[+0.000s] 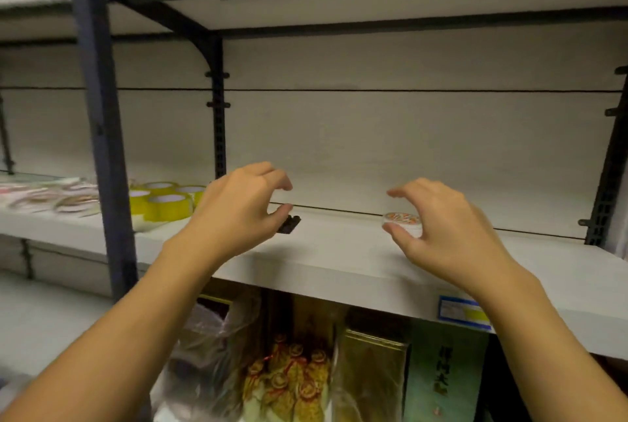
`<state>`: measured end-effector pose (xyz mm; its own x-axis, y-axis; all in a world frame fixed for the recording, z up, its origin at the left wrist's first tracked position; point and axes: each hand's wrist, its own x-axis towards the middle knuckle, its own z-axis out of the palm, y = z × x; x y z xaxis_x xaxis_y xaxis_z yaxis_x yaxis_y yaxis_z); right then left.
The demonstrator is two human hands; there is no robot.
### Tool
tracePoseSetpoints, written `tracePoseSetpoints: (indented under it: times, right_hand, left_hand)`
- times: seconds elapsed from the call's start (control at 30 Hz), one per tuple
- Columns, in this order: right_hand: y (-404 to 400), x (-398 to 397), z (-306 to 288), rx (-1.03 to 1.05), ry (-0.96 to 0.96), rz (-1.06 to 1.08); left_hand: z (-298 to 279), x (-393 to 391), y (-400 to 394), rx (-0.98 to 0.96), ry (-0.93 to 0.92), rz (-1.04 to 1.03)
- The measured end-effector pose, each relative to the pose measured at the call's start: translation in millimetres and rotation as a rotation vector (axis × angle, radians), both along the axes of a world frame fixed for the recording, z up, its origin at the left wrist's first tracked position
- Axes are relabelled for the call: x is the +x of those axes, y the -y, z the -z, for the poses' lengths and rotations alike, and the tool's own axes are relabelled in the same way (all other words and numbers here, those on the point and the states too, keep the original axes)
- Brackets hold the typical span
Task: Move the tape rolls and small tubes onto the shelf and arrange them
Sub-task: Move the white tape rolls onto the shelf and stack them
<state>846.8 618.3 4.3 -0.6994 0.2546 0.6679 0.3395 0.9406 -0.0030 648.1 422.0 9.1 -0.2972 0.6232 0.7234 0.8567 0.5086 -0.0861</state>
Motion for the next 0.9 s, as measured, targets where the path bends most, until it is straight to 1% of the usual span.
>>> tracePoseSetpoints:
  times: [0.2, 0.37, 0.63, 0.9]
  right_hand:
    - [50, -33, 5, 0.028, -0.003, -0.081]
    - [94, -76, 6, 0.045, 0.004, -0.135]
    - [185, -159, 10, 0.028, 0.031, -0.186]
    - [273, -239, 15, -0.020, 0.018, -0.264]
  left_hand:
    - [11, -7, 88, -0.018, 0.008, -0.146]
    - [9, -29, 150, -0.010, 0.026, -0.191]
    - [10, -96, 242, -0.009, 0.048, -0.235]
    - [5, -172, 328, -0.037, 0.043, -0.286]
